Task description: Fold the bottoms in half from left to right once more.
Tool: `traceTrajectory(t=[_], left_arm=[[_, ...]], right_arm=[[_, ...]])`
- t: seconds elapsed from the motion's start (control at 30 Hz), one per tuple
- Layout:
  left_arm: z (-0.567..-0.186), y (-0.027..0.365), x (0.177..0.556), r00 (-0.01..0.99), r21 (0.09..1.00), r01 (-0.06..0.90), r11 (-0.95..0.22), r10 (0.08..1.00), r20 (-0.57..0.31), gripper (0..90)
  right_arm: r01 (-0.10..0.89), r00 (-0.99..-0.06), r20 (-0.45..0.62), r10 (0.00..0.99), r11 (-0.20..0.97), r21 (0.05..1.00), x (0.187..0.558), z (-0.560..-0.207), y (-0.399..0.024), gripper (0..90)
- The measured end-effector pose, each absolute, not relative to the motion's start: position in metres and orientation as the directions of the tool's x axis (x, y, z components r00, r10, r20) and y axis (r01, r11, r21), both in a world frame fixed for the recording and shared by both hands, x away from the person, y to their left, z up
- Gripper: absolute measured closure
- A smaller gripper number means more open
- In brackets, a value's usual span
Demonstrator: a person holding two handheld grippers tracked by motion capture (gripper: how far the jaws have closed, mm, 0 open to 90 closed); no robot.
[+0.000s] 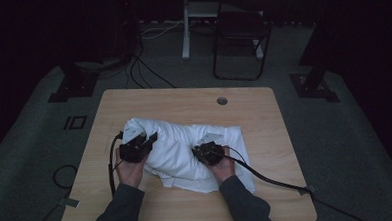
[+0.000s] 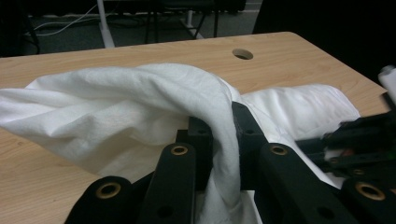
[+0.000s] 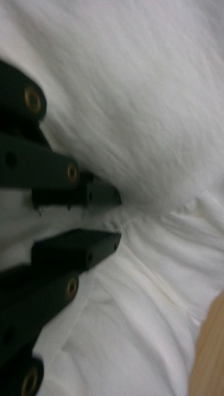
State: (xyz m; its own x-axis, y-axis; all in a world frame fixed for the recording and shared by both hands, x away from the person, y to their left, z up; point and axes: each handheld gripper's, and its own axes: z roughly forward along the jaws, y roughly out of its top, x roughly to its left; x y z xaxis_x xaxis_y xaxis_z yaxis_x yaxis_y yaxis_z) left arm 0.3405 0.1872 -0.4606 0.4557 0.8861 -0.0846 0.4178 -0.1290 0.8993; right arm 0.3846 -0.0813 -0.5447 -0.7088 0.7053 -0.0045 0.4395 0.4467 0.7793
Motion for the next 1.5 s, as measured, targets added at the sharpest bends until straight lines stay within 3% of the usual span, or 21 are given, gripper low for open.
traceTrajectory(t=[0.1,0.2,0.43,0.73,1.17,1.33,1.5], left_arm=[[-0.462,0.189,0.342,0.451,0.895,0.425,-0.136,0.889,-0.079,81.5],[-0.462,0.191,0.341,0.450,0.895,0.425,-0.136,0.890,-0.078,81.5],[-0.460,0.189,0.341,0.455,0.894,0.422,-0.148,0.888,-0.067,81.5],[-0.450,0.182,0.341,0.472,0.901,0.401,-0.167,0.880,-0.047,81.5],[-0.432,0.145,0.346,0.549,0.913,0.342,-0.224,0.836,0.000,81.5],[-0.436,0.134,0.348,0.569,0.908,0.343,-0.241,0.822,0.004,81.5],[-0.439,0.128,0.349,0.582,0.902,0.344,-0.262,0.813,0.014,81.5]], right_arm=[[0.397,-0.712,-0.055,0.700,0.466,0.791,0.377,-0.531,-0.089,52.4],[0.348,-0.697,-0.128,0.705,0.488,0.800,0.368,-0.518,-0.102,47.4],[0.467,-0.571,-0.020,0.821,0.344,0.815,0.369,-0.524,-0.159,36.6],[0.559,-0.568,0.034,0.822,0.356,0.749,0.380,-0.554,-0.153,41.7],[0.537,-0.638,0.075,0.767,0.373,0.756,0.385,-0.558,-0.112,42.8],[0.491,-0.652,0.041,0.757,0.381,0.783,0.377,-0.548,-0.121,38.7],[0.487,-0.589,0.010,0.808,0.345,0.802,0.365,-0.539,-0.154,37.4]])
